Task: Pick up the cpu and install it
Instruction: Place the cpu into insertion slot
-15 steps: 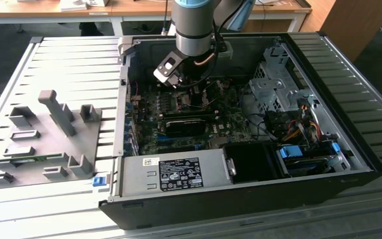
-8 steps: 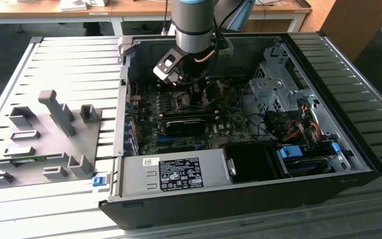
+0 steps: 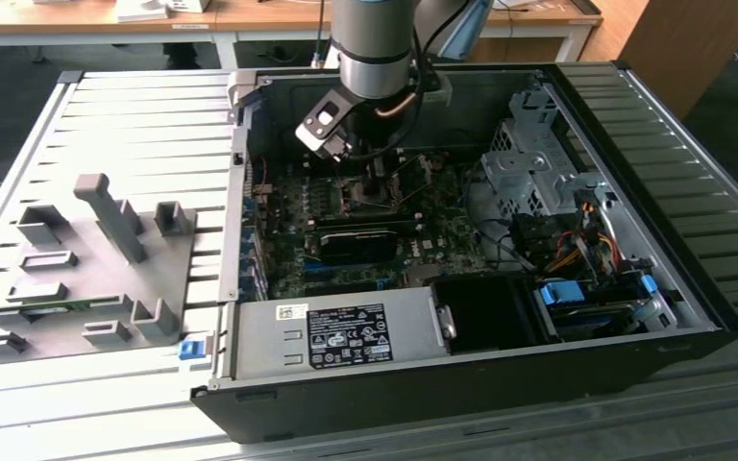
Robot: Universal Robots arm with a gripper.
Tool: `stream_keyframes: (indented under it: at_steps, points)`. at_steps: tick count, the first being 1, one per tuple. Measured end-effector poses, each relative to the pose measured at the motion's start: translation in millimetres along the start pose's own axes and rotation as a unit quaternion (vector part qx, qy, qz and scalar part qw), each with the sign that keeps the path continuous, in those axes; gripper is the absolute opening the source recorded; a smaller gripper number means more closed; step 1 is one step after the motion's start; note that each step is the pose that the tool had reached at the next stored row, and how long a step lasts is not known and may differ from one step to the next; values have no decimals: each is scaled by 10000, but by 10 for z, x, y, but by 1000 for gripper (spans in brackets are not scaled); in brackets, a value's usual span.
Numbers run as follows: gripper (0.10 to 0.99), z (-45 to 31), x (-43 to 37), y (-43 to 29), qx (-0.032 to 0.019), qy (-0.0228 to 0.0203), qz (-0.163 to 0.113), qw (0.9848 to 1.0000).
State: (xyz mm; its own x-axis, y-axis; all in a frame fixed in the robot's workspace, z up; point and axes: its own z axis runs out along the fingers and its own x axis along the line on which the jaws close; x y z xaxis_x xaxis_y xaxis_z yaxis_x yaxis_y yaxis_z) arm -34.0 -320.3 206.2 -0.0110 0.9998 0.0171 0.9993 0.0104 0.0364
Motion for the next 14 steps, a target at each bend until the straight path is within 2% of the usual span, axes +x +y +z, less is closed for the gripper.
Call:
stream_keyframes:
  at_steps: [1, 3, 14]
  points:
    - [235, -4, 0, 0, 0, 0, 0, 10000]
    - [122, -13, 0, 1, 0, 0, 0, 10000]
    - [106, -70, 1, 3, 0, 0, 0, 10000]
